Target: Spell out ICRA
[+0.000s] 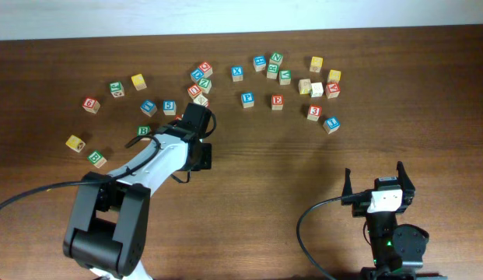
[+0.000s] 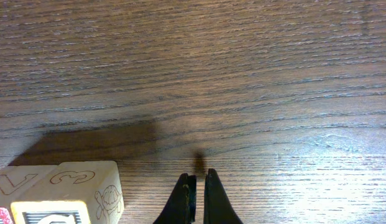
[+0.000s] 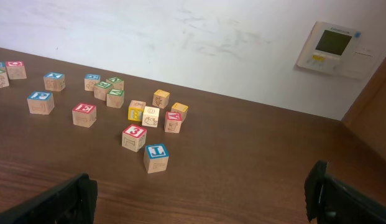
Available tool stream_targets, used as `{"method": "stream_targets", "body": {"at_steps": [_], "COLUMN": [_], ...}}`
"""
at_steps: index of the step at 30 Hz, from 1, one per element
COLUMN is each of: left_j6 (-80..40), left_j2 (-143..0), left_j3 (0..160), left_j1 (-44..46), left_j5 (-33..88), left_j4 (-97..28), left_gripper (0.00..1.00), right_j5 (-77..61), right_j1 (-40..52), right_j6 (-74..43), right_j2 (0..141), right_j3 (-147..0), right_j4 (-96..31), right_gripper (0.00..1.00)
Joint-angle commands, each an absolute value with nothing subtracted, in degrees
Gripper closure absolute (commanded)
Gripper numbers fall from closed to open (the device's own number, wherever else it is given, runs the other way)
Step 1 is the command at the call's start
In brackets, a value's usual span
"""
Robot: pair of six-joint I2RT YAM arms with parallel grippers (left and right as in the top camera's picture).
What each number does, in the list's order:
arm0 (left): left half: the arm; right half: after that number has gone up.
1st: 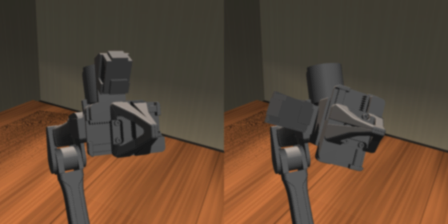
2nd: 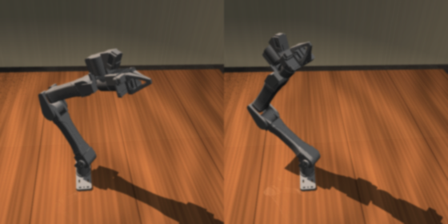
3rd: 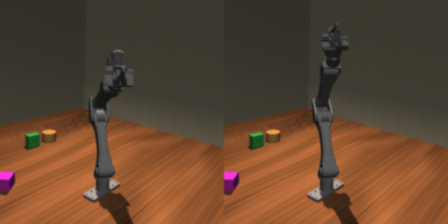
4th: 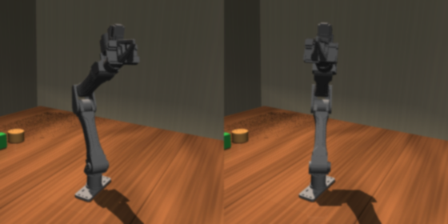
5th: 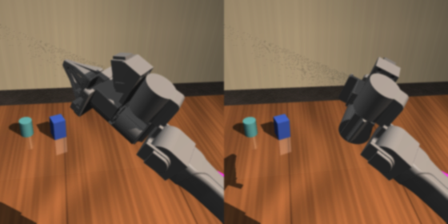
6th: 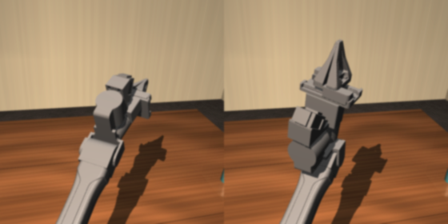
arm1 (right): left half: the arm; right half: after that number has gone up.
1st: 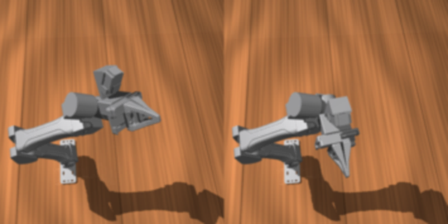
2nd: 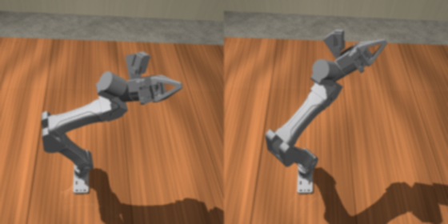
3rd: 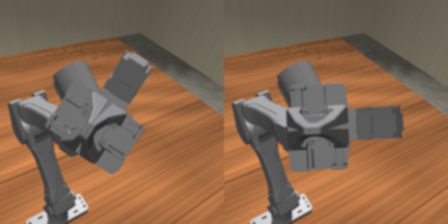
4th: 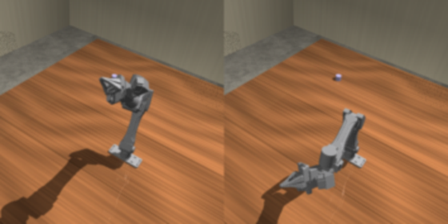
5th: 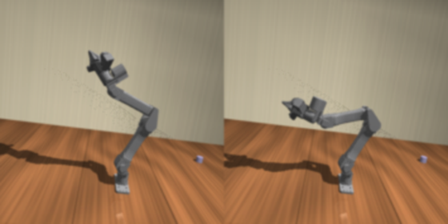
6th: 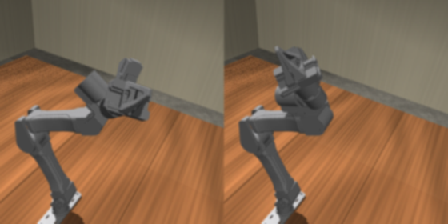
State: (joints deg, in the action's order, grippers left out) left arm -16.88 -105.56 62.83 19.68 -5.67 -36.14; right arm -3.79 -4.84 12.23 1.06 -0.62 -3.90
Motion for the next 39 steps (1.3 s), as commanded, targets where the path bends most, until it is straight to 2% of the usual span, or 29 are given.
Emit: {"method": "stream_targets", "body": {"at_steps": [1,39], "left_j6": [-16.19,-16.19], "left_j2": [-106.06,-106.02], "left_j3": [62.57,63.86], "left_j1": [19.33,19.33], "left_j5": [-3.79,-3.16], "left_j4": [-36.07,-38.63], "left_gripper": [1.0,1.0], "right_j5": [-4.29,-4.29], "right_j1": [-4.86,-4.84], "right_j6": [11.99,11.99], "right_j2": [0.73,0.73], "right_j3": [-0.32,-0.32], "right_j4": [-4.14,-4.14], "right_gripper": [0.02,0.02]}}
